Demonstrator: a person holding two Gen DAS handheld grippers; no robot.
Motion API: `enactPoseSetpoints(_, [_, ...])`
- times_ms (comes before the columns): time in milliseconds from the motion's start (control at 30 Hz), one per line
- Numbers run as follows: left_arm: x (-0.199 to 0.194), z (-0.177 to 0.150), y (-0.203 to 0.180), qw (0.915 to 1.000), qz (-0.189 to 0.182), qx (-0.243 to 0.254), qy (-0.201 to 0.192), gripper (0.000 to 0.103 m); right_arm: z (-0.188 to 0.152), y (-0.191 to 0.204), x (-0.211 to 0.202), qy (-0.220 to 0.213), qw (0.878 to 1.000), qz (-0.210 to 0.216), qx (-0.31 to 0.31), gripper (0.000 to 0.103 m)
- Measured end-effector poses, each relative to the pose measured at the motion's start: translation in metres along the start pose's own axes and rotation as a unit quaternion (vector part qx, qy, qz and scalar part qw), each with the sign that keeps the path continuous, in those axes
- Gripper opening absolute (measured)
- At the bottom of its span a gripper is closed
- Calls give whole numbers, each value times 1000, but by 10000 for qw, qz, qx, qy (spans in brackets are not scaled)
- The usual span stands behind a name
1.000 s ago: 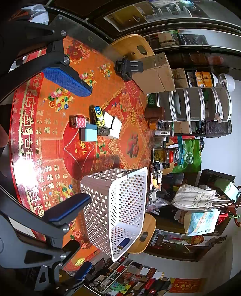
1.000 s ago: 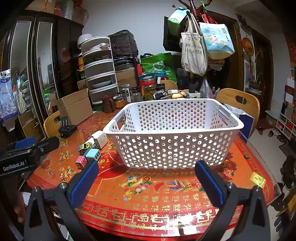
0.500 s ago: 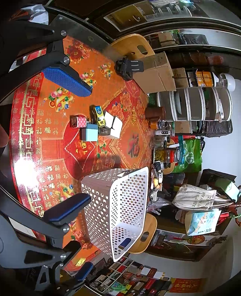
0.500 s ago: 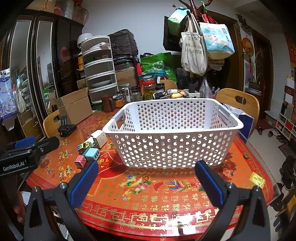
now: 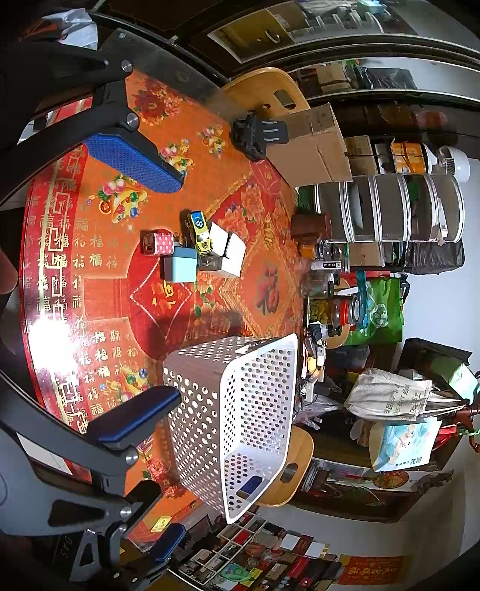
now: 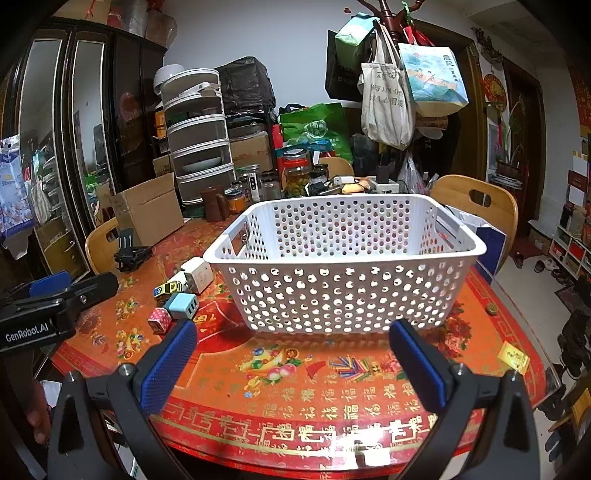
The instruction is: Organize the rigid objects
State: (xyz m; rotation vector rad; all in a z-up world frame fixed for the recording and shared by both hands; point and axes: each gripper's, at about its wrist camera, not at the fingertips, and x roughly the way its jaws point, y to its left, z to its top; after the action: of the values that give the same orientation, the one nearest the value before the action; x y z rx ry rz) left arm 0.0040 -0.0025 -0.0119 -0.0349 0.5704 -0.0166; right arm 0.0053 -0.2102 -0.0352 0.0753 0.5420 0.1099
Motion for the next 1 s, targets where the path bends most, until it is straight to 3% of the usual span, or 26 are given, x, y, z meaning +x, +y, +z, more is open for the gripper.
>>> enactPoseSetpoints(300, [14,-1,9,9997,151,45,-175,103,10,-12,10,101,9998,-194,-21,103])
enactPoseSetpoints(433, [28,2,38,9992,205,-101,-340,103,45,-66,13,-89,9986,-445,266,103])
enactPoseSetpoints(533, [62,2,58,9981,591,41,188,103,71,-109,21,-111,9961,-723,498,103])
enactPoseSetpoints(633, [100,-5,79,9941,482,-38,970,103,93,-154,42,197,9929,-1015,597,103])
enactPoseSetpoints(733, [128,-17,93,9892,266,-225,1425,103,101,-189,78,841,9877,-1148,655,102])
enactPoseSetpoints(867, [157,-30,88,9833,430,-9,1769,103,95,-201,114,1394,9818,-1130,630,76])
enactPoseSetpoints(1000, [176,-33,82,9818,313,-35,1872,103,82,-199,140,1654,9801,-890,638,60])
